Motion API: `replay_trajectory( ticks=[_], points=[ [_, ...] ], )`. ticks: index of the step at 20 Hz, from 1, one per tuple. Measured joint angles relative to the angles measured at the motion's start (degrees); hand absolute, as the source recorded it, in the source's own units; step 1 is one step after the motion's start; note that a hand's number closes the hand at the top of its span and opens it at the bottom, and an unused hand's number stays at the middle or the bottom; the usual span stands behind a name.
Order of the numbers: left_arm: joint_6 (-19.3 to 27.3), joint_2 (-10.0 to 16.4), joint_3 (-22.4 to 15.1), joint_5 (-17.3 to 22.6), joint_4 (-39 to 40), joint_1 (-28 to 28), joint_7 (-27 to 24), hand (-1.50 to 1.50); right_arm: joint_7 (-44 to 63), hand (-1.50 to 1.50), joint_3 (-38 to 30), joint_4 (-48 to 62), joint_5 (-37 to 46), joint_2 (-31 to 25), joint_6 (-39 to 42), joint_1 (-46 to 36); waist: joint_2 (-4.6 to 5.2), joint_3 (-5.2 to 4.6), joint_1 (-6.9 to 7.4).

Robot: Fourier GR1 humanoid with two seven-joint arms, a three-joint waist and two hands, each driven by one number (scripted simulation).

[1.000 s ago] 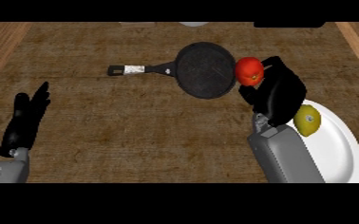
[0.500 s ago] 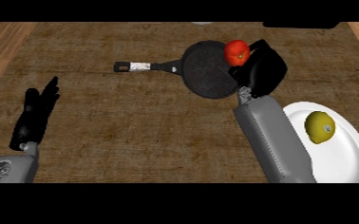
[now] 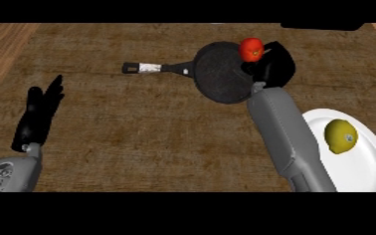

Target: Pick the tomato from the plate and place it in the pan

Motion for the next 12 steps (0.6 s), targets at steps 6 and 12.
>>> replay_trajectory(
  ticks=[6,12],
  points=[
    [-0.37,-0.36,-0.27,-0.38,0.88,-0.97,-0.6,0.0,-6.54,-1.5,-5.37,9.83,-9.17,0.08,-8.84,-3.58,0.53,0.07,1.1],
    [-0.47,-0.9,-0.51,-0.76,1.58,-1.74,-1.28,0.0,-15.99,-1.5,-8.59,16.42,-15.45,0.03,-16.57,-6.18,0.69,0.06,1.8]
  ],
)
